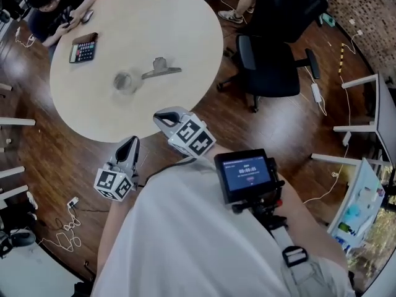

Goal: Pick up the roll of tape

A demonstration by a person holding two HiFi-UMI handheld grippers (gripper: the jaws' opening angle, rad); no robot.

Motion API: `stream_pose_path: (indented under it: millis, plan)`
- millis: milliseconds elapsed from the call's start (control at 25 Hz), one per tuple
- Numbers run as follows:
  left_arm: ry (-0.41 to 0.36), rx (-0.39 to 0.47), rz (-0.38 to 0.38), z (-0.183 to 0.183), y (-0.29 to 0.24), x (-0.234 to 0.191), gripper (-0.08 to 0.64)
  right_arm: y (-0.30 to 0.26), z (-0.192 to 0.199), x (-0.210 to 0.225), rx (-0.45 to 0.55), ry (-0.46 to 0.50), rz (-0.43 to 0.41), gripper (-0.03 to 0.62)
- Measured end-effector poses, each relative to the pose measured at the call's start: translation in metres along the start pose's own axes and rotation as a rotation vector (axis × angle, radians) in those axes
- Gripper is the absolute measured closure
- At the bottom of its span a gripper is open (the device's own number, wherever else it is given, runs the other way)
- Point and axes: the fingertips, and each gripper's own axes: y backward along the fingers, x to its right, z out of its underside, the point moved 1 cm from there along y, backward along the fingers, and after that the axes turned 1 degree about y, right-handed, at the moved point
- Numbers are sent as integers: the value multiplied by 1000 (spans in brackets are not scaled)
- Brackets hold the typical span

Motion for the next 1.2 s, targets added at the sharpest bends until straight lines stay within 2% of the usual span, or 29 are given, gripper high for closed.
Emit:
stream_pose_path:
  millis: [240,520,840,1200]
  plan:
    - [-1,-51,-36,-14,-37,-14,555,-10,-10,33,28,-18,-62,584]
    - [4,-68,-127,-29,-58,-25,554,-18,-15,62,26,-27,-140,584]
    - [45,-61,-148,-26,-64,-33,554,-31,-12,72,-7,-22,-172,584]
    - [64,-52,-119,-30,-54,-69,554,-66,-25,69,-45,-23,-141,584]
